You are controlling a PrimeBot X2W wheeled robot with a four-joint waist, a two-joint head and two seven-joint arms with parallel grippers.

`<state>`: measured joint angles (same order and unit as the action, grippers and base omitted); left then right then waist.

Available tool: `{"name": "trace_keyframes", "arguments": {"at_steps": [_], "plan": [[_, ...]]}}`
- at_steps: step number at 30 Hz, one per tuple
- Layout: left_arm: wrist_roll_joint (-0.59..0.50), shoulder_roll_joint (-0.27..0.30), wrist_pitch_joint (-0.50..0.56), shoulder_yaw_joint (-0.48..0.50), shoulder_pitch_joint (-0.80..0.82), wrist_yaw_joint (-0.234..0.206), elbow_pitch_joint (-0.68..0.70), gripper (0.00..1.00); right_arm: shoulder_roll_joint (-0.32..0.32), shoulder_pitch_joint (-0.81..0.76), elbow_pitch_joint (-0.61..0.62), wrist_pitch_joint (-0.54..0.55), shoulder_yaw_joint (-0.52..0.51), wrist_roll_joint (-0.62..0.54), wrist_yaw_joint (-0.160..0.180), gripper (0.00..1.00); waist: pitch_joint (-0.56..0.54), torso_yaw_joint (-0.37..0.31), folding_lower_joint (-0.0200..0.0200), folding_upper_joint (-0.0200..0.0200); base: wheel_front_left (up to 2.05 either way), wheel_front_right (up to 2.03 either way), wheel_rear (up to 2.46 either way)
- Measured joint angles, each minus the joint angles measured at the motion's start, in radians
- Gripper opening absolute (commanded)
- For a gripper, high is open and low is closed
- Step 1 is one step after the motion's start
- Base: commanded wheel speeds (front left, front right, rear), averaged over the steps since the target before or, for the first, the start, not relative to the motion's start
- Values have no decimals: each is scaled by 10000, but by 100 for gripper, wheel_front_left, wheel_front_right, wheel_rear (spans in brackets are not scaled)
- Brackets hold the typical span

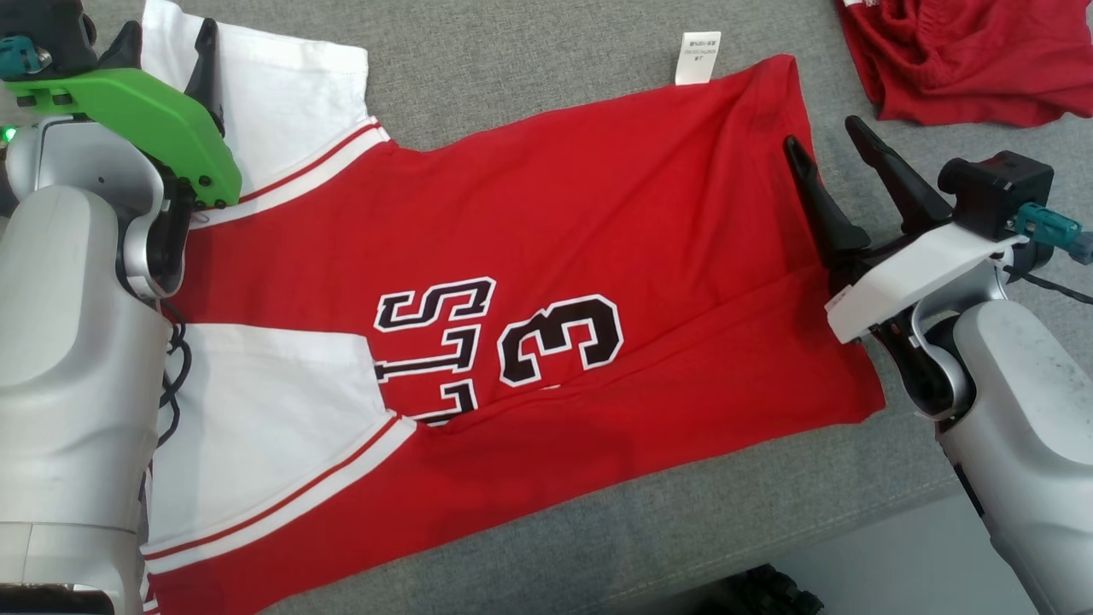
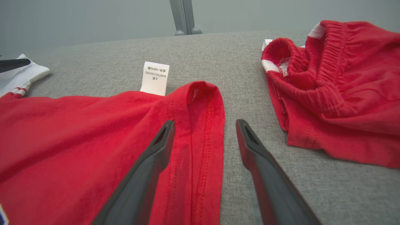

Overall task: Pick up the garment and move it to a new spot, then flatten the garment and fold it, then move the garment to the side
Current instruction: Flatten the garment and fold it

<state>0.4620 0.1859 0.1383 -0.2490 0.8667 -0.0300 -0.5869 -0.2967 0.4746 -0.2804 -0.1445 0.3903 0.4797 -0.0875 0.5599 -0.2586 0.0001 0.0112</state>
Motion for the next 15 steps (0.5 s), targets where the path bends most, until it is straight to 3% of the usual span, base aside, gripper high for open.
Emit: {"name": "trace_keyframes", "arguments": {"at_steps": [2, 3, 15], "plan": [[-2, -10, -86, -42, 58, 50, -196, 12, 36, 34, -121, -19, 17, -25, 0, 100, -7, -2, 0, 0, 0, 0, 0], [-2, -17, -100, -54, 81, 81, -270, 0, 44, 66, -173, -50, 17, -33, -2, 100, -14, 0, 0, 0, 0, 0, 0], [336, -708, -1152, -36, 360, 750, -732, 0, -194, 790, -767, -6, 36, -102, -92, 100, -285, 379, 0, 0, 0, 0, 0]]}}
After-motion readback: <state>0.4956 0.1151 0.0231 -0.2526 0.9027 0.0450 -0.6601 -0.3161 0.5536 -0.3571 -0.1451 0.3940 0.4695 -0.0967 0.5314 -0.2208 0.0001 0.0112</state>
